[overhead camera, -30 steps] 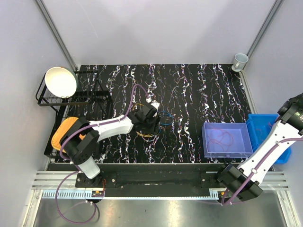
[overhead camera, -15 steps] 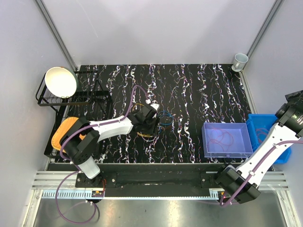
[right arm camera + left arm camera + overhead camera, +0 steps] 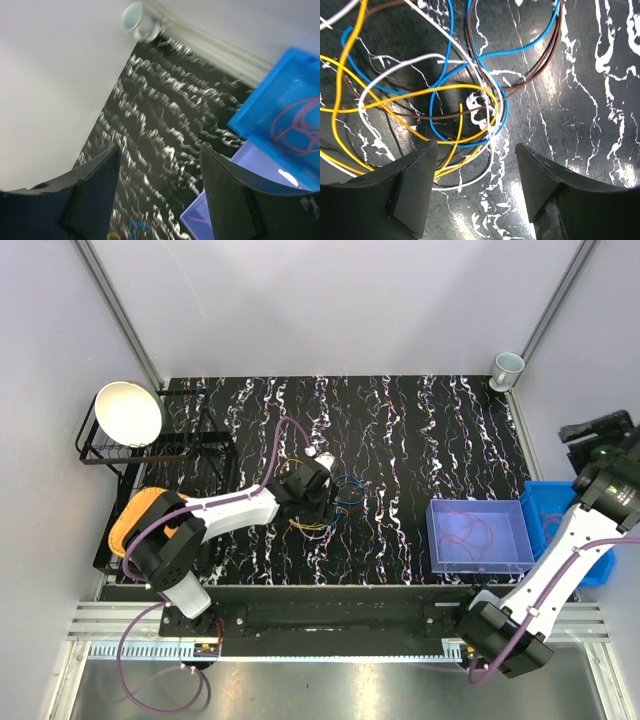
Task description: Untangle the cables
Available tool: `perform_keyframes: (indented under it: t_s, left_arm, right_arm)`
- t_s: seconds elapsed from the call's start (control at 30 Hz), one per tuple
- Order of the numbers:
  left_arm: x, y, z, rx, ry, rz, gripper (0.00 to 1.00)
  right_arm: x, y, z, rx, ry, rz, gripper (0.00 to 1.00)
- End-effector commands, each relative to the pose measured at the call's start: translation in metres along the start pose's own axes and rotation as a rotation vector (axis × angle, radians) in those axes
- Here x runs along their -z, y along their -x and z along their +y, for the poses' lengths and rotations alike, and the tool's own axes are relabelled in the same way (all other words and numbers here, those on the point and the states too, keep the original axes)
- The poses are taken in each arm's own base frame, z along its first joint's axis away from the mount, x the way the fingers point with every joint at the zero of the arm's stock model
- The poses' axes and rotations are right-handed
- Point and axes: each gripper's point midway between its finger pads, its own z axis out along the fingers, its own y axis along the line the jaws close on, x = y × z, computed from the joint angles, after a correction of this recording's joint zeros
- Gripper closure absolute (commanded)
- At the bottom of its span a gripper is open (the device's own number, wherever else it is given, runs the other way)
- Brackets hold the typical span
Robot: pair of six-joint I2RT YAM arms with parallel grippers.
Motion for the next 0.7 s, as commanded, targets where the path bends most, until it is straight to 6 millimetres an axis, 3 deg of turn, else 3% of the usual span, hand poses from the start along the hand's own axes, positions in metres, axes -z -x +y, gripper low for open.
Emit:
perform_keyframes:
  t_s: [0.0,0.03,0.23,0.37,0.53,0.67]
  left_arm:
    - [0.007,0.028,-0.004,0.024,0.008,-0.115,0.31]
    - [0.007,0.030,-0.004,0.025,0.012,-0.119,0.31]
    - [0.013,0.052,-0.004,0.035,0.046,-0.174,0.31]
    - [0.017,0.076,-0.006,0.041,0.075,-0.230,0.31]
    - [0.013,0.114,-0.018,0.040,0.075,-0.286,0.31]
    - [0.002,0.146,-0.029,0.067,0.073,-0.297,0.31]
  right_arm:
    - [0.013,-0.028,0.057,0.074,0.225,0.108,0.30]
    - [0.017,-0.038,0.072,0.104,0.266,0.140,0.30]
    - [0.030,-0.080,0.103,0.183,0.369,0.249,0.31]
    - [0.040,-0.130,0.123,0.258,0.461,0.375,0.32]
    - [0.044,-0.186,0.125,0.390,0.455,0.475,0.34]
    - [0.034,-0.197,0.106,0.483,0.384,0.467,0.34]
